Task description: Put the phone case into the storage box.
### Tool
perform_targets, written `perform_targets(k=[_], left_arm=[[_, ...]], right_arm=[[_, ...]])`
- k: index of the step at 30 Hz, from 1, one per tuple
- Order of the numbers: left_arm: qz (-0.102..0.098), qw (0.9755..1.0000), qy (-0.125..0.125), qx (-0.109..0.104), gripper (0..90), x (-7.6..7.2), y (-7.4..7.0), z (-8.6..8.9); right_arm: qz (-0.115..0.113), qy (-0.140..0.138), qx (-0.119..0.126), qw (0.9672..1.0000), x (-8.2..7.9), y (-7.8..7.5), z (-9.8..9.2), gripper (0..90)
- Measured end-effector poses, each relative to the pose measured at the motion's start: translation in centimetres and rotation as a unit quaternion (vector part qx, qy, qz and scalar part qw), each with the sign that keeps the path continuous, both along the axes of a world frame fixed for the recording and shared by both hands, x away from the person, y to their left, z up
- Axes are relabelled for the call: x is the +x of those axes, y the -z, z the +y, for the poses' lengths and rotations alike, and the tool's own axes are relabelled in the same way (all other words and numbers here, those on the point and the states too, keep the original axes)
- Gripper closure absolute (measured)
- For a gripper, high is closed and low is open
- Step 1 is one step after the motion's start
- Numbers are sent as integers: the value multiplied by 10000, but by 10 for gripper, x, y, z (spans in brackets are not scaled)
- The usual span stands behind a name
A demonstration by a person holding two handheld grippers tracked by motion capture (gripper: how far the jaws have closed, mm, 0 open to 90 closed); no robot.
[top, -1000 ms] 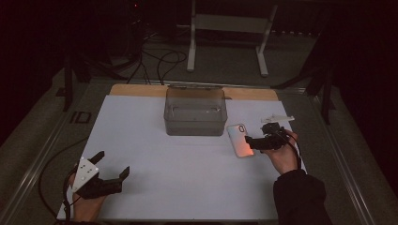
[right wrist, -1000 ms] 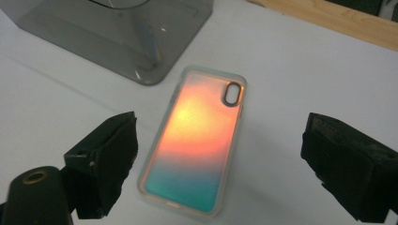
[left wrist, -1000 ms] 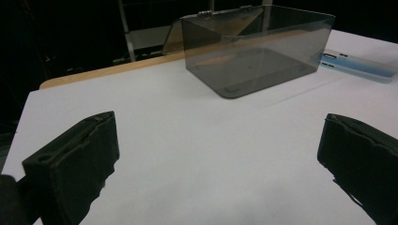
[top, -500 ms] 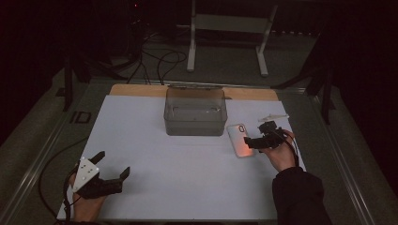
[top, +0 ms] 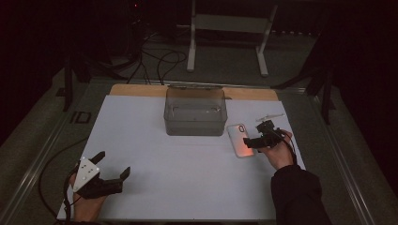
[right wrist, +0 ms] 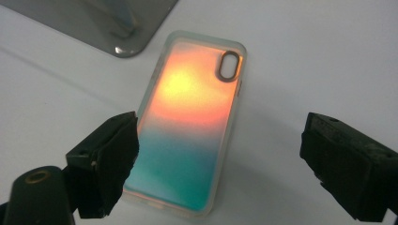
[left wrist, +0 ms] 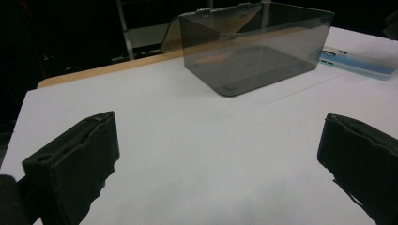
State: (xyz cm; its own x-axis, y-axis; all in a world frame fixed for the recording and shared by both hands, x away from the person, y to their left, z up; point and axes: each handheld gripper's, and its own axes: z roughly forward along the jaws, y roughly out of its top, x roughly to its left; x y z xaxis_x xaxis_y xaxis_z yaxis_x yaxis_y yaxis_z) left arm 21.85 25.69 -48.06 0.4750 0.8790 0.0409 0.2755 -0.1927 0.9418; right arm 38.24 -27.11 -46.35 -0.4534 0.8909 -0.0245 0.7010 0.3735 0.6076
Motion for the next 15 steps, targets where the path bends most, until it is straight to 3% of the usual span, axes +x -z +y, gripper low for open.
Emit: perform_targets(k=[15], left_arm=[[6,10000,4,14,1,0,0,0]], right_arm=[[186,40,-112,9998,9,10,0,143]])
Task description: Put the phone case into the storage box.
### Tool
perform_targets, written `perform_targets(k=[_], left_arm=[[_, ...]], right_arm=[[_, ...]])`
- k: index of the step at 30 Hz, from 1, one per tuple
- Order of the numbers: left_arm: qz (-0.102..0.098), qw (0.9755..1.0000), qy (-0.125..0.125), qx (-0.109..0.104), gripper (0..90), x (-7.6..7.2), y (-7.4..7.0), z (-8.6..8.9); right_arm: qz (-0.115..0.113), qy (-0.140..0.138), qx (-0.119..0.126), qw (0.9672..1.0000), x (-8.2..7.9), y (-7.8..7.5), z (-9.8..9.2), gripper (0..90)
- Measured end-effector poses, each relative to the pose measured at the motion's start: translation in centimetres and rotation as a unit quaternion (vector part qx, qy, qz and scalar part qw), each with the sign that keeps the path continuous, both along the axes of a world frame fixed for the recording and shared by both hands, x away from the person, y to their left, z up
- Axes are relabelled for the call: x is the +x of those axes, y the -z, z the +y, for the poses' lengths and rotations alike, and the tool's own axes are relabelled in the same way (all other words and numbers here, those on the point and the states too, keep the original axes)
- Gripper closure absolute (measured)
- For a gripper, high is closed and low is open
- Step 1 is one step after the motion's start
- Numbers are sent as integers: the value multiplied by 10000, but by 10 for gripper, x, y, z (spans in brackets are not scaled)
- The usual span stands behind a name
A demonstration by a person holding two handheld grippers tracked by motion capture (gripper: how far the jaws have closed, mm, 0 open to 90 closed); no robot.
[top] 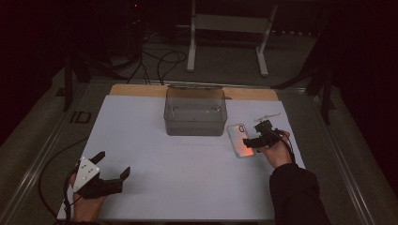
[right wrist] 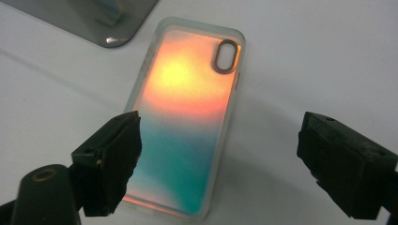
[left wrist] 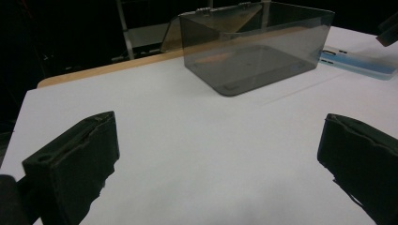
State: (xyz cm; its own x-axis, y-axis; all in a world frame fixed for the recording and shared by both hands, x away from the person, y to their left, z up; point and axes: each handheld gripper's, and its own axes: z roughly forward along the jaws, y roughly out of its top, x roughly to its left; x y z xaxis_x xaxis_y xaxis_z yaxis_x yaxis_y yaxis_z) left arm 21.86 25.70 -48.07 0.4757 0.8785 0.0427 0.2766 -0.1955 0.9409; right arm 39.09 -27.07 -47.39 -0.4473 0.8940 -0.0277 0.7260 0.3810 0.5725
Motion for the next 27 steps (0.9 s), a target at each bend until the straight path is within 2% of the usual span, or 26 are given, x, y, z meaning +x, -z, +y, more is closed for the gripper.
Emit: perform_targets(k=[9,21,27], left_arm=[[1,10000,7,16,1,0,0,0],[9,10000,12,13,1,0,0,0],[11,10000,12,12,1,0,0,0]], right_arm=[[84,54,-52,9999,4,5,0,182],[339,117,-16,9994,10,14,1,402],[434,192,4,9989,12,19,0,464]])
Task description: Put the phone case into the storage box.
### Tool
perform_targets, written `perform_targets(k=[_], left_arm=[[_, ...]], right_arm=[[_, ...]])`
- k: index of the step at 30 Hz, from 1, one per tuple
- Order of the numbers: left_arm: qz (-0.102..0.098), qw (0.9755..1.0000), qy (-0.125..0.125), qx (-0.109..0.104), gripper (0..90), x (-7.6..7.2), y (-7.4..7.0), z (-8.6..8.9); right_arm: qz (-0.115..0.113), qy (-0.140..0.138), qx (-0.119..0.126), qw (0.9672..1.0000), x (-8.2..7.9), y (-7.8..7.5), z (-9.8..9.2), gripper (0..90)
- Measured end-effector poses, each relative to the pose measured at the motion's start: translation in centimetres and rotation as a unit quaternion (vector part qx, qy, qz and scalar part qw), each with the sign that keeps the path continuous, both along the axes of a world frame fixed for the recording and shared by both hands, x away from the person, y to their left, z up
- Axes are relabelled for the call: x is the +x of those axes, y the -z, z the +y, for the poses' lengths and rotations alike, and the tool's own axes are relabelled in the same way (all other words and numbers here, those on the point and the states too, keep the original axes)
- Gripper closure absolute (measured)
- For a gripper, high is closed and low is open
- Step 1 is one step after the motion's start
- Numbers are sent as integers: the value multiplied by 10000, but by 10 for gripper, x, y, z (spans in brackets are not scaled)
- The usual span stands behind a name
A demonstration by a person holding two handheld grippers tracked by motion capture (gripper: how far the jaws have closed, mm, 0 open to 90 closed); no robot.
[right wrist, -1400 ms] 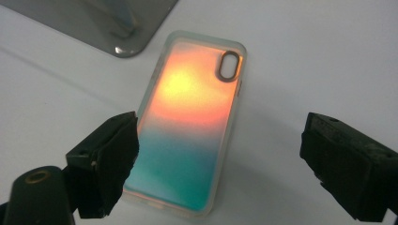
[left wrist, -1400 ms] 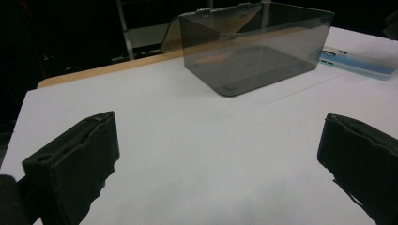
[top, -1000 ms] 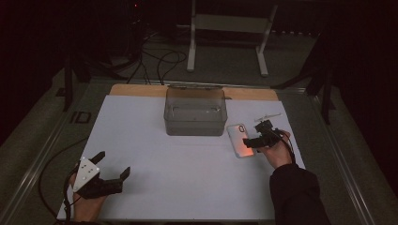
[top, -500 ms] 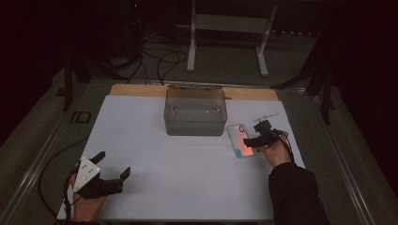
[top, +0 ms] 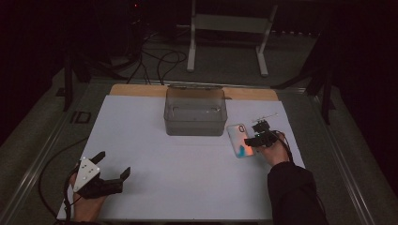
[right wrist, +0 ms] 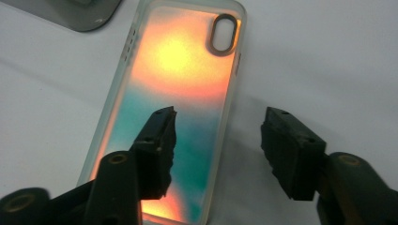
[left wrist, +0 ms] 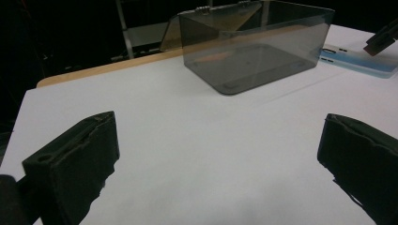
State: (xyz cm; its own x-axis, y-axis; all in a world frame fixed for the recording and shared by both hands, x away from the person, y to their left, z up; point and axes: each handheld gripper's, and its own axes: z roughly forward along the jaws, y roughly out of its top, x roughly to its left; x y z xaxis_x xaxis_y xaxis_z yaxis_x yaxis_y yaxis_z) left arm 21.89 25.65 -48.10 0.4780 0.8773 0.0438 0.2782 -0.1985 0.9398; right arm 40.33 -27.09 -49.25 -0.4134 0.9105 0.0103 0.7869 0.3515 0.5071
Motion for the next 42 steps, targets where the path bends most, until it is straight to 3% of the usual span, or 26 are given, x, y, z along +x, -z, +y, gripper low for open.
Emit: perform_targets(k=[13,20,30,37,42], left_arm=[[-2,10000,-2,5,1,0,0,0],[2,10000,0,4,1,0,0,0],[4,10000,11,28,1,0,0,-1],[8,10000,13,28,1,0,0,-1],[15,10000,15,34,1,0,1,-1]], right_arm=[[314,71,50,9995,3,7,-1,709],[367,136,-26,9992,3,7,0,844],[408,126,-26,9991,3,7,0,886],[308,115,-219,9992,0,5,-2,888],[212,58,-215,9995,-4,-1,-3,887]])
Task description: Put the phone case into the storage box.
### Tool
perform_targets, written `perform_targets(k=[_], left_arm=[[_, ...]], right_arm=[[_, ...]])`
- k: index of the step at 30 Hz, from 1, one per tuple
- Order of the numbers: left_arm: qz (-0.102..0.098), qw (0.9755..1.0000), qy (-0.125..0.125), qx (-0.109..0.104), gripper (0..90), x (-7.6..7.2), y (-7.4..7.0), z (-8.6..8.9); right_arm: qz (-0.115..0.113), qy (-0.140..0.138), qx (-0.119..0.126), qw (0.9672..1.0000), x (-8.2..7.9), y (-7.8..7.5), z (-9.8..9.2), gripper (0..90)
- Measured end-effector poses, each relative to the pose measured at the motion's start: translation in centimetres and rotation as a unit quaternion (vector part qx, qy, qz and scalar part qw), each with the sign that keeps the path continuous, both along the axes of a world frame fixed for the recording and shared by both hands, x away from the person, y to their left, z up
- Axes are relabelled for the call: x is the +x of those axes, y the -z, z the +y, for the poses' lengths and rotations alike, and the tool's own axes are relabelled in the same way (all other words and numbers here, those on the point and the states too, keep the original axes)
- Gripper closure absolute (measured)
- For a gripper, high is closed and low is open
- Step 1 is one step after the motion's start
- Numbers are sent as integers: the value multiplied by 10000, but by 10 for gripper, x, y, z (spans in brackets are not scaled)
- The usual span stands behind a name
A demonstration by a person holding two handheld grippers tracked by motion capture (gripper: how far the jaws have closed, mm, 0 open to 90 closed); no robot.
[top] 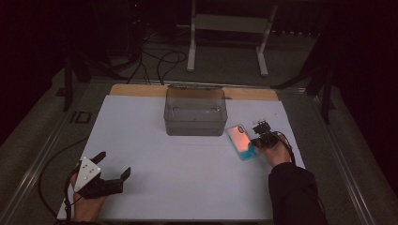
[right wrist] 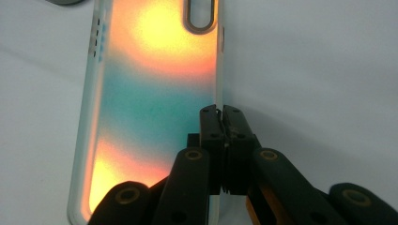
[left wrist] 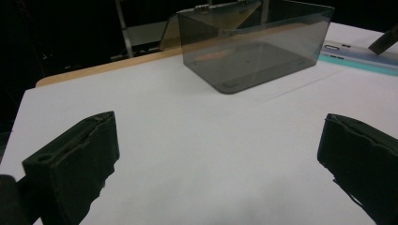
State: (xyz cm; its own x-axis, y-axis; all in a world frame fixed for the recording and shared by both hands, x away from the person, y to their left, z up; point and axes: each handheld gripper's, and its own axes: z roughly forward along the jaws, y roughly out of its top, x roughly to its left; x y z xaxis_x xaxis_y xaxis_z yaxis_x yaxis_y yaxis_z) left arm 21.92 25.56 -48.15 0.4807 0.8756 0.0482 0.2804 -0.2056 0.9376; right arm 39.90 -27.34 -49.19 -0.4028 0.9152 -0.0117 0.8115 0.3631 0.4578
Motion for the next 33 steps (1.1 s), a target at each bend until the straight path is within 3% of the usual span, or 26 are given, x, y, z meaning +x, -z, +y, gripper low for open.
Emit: perform_targets(k=[22,33], left_arm=[[22,10000,13,4,1,1,0,-1],[41,10000,11,4,1,1,0,-1]], right_arm=[[-380,-276,-259,9986,-21,-20,-1,887],[-554,-504,-240,9969,-33,-27,8,887]])
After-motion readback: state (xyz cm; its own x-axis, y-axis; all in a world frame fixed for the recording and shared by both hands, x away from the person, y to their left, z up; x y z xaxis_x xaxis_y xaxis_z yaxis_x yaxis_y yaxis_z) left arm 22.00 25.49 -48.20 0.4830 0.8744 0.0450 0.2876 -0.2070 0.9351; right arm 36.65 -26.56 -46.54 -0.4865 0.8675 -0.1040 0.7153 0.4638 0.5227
